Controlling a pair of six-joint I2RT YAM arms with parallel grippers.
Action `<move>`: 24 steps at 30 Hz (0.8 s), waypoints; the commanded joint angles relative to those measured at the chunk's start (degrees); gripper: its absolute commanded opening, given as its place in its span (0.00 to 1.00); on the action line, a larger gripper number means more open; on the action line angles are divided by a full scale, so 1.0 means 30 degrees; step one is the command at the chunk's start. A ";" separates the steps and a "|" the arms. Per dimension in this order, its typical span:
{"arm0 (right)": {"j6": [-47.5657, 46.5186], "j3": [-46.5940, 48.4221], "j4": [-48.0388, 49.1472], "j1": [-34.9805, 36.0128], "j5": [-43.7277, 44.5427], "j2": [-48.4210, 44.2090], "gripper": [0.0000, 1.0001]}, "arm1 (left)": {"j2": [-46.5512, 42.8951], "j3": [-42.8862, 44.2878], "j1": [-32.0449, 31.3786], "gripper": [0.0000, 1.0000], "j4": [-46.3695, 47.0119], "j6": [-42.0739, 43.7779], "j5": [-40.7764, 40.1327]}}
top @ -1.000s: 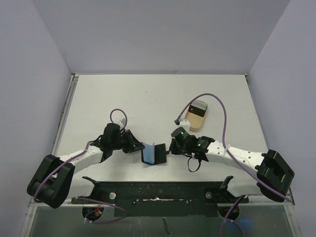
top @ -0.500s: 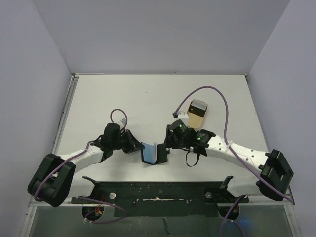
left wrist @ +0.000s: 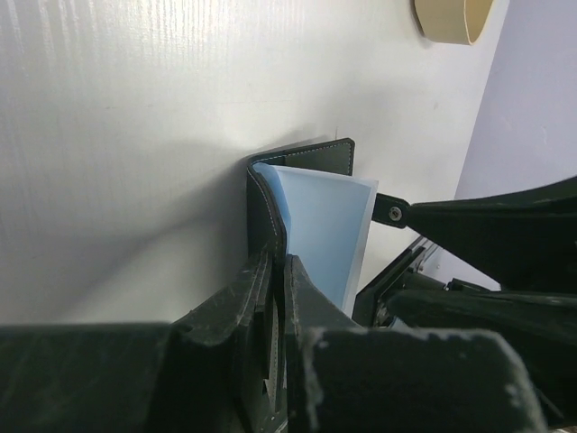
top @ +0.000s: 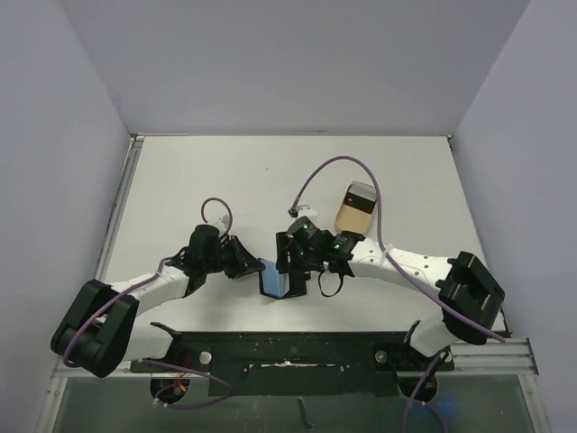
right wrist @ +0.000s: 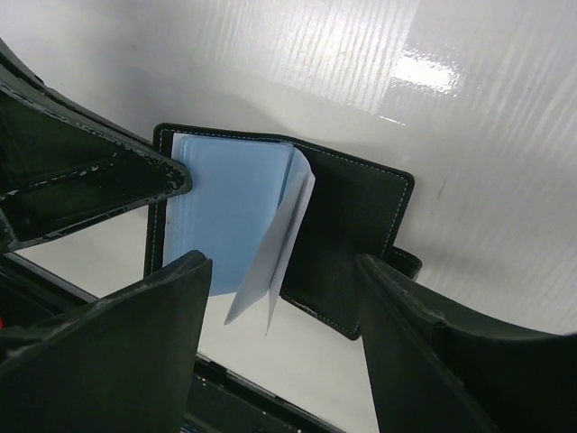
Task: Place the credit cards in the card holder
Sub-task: Open the card holder at the center of the board.
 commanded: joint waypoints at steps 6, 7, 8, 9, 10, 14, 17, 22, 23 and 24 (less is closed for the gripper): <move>-0.0494 0.0387 0.2490 0.0214 -0.2277 0.2026 0.71 | 0.0087 0.0080 -0.0113 0.02 0.0607 0.0348 -0.0182; -0.0392 0.0255 0.2738 0.0243 -0.2469 0.2117 0.72 | 0.0017 0.0068 -0.0115 0.00 0.0641 0.0383 -0.0166; -0.0353 0.0155 0.2977 0.0258 -0.2665 0.2202 0.74 | -0.0039 0.0067 -0.0115 0.00 0.0682 0.0391 -0.0113; -0.0349 0.0054 0.3190 0.0293 -0.2928 0.2326 0.76 | -0.0101 0.0066 -0.0108 0.00 0.0691 0.0425 -0.0106; -0.0333 0.0012 0.3323 0.0290 -0.3085 0.2429 0.77 | -0.0142 0.0092 -0.0100 0.00 0.0710 0.0455 -0.0098; -0.0450 -0.0027 0.3339 0.0307 -0.3136 0.2812 0.79 | -0.0181 0.0096 -0.0115 0.00 0.0692 0.0517 -0.0107; -0.0436 -0.0075 0.3225 0.0272 -0.2952 0.3046 0.79 | -0.0173 0.0066 -0.0115 0.00 0.0634 0.0547 -0.0103; -0.0491 0.0087 0.2760 0.0297 -0.2666 0.3499 0.77 | 0.0101 0.0270 -0.0115 0.00 0.0610 0.0470 0.0030; -0.0505 0.0090 0.2676 0.0297 -0.2591 0.3513 0.77 | 0.0136 0.0334 -0.0115 0.00 0.0502 0.0519 0.0021; -0.0496 0.0028 0.2655 0.0298 -0.2545 0.3508 0.76 | 0.0141 0.0356 -0.0112 0.00 0.0416 0.0584 0.0024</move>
